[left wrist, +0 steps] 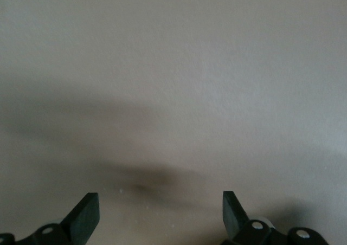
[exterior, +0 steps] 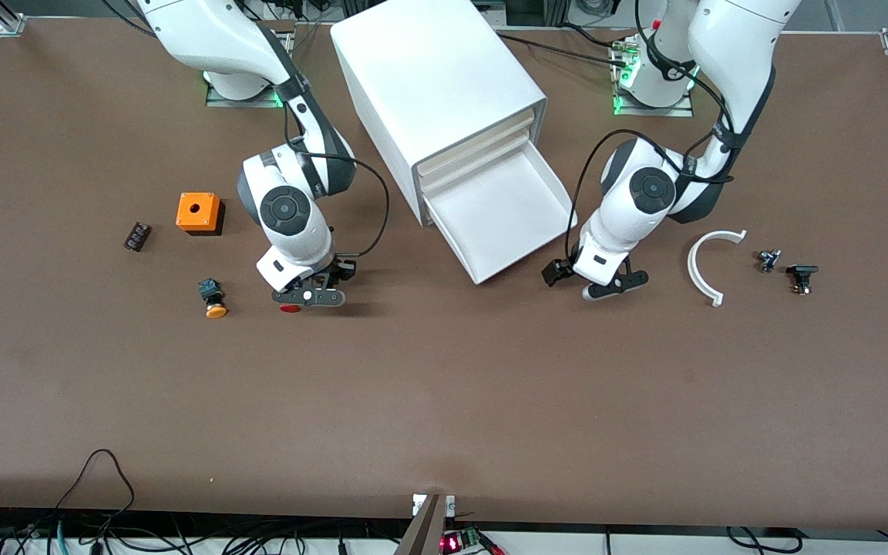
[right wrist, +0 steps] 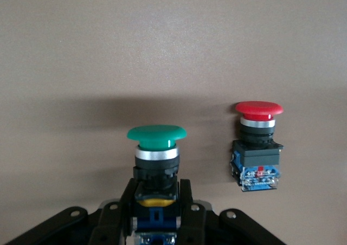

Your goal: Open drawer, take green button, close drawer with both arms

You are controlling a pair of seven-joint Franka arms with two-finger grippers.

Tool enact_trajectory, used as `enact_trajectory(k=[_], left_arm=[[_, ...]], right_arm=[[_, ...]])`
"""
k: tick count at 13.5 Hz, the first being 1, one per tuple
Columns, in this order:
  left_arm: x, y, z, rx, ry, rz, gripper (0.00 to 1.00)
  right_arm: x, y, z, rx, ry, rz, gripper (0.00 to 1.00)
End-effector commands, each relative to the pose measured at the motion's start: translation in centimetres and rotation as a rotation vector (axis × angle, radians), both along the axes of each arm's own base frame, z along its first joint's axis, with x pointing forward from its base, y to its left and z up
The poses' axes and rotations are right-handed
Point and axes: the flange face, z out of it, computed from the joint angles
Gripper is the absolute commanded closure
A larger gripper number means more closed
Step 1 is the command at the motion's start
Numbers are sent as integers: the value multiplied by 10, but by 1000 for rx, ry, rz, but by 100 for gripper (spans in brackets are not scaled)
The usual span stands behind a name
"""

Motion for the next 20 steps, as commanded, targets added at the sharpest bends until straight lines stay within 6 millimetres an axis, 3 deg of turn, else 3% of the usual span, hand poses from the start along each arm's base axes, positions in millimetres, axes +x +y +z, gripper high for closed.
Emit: enact_trajectory(k=[1,2,4,6,12,14,16,20], left_arm=[[-25,-29,-4,-14,21,-27,0],[-29,-34,-5,-16,26,-38,0],[-43,-44,-10,-16,51,-64,0],[-63,-62,-12,-16,91,-110,0],[-107,-107,-5,-6,178,-242,0],[-126,-123,-4,-1,213,-297,0],[-131,-129,-1,-4,212,-311,0],[-135,-134,8,-7,201,-325,0]], right_arm=[[-1,3,17,15,-19,-11,30],[-1,2,23,15,-9,-18,0],[1,4,40,19,-2,-25,0],[10,5,69,28,-4,-32,0],[41,3,177,17,25,-64,0],[48,-7,216,25,14,-82,0],[51,-23,250,45,-16,-102,0],[44,-47,297,51,-60,-122,0]])
